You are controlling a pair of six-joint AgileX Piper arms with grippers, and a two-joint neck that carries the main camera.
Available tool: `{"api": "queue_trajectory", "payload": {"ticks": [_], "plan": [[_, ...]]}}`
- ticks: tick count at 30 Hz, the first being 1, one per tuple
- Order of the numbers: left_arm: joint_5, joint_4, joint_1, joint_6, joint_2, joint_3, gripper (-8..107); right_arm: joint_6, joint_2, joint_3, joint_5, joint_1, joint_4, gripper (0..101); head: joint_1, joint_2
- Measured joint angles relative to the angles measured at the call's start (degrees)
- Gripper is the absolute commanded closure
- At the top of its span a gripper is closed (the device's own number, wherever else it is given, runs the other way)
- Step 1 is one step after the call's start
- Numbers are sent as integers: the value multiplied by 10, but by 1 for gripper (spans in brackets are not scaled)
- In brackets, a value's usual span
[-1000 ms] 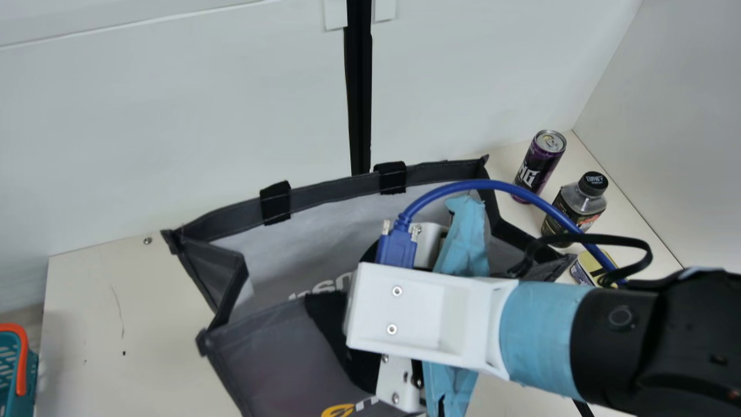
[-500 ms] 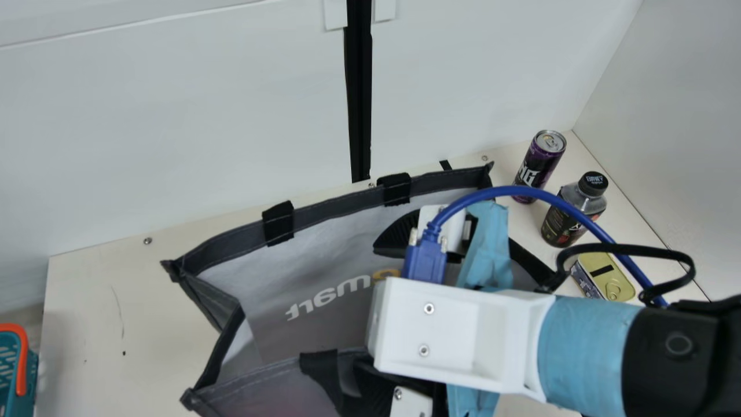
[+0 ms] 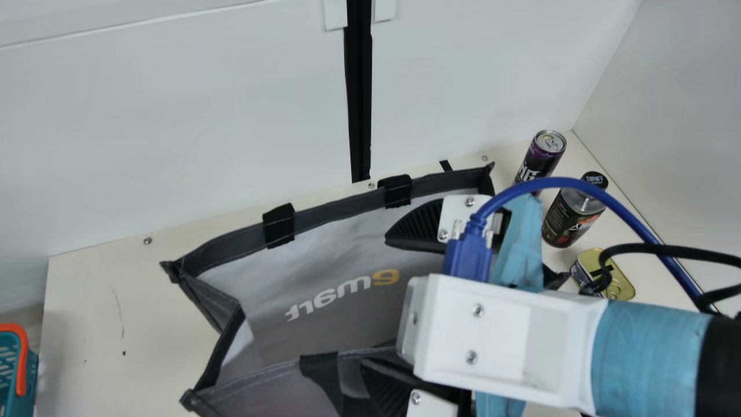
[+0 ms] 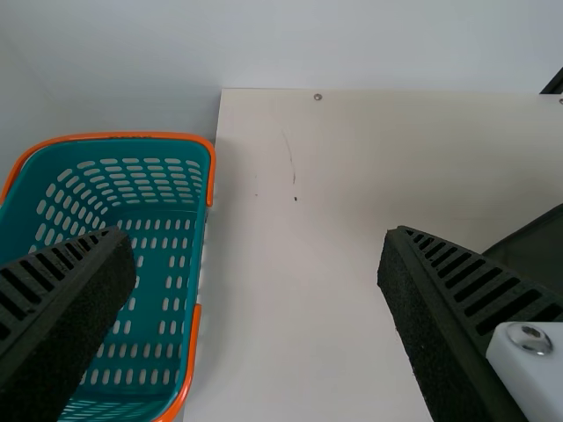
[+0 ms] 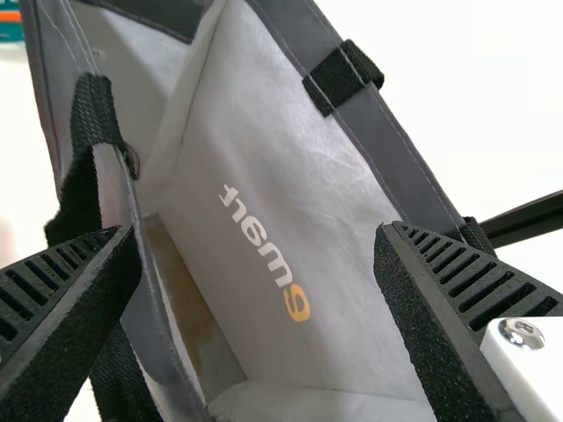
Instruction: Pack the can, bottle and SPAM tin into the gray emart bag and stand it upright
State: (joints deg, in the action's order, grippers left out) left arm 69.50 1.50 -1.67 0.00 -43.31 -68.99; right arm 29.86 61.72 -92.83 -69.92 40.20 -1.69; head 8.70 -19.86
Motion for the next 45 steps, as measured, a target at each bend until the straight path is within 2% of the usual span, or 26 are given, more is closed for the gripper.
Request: {"api": "queue_trajectory", "payload": {"ticks": [25,36,45], "plan": [[0,0,0,0,0,0,9,-29,-3,-81,0,-48,23,6,0,0],[0,0,0,0,0,0,9,4,10,-126,0,-165,-1,6,-1,-1],[0,0,0,0,0,0,9,20,21,-152,1,-267,10,6,0,-1]]}}
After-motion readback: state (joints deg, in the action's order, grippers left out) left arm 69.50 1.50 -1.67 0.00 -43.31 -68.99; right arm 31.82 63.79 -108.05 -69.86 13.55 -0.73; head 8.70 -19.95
